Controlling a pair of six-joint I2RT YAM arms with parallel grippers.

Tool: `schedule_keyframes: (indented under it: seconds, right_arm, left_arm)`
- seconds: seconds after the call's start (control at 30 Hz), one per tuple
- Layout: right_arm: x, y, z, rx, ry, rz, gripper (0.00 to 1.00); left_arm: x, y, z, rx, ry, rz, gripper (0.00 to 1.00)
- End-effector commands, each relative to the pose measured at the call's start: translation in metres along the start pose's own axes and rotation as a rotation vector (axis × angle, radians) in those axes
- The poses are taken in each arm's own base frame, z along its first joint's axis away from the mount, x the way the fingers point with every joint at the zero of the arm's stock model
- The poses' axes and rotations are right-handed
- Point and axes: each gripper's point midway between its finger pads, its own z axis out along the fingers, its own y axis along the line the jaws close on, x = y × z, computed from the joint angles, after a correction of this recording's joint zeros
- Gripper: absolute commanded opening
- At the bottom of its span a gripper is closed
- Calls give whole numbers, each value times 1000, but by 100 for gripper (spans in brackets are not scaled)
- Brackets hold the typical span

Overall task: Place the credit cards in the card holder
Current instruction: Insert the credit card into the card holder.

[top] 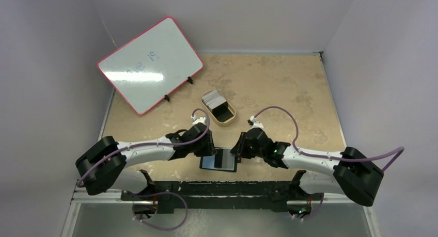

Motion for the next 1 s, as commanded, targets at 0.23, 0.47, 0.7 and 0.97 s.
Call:
schedule_keyframes:
  seconds: [0.23, 0.47, 0.7, 0.97]
  right_arm:
    - [-1, 3, 2, -5, -14, 28, 31]
    - [1, -2, 7, 8, -16, 31, 31]
    - [-1, -1, 8, 2, -31, 46, 30]
    - [-9, 1, 6, 4, -66, 61, 30]
  left_arm:
    - [14, -10, 6, 59, 21, -13, 34]
    - [22, -29, 9, 139, 23, -43, 33]
    - [26, -45, 10, 199, 25, -72, 31]
    - [25, -69, 10, 292, 27, -98, 30]
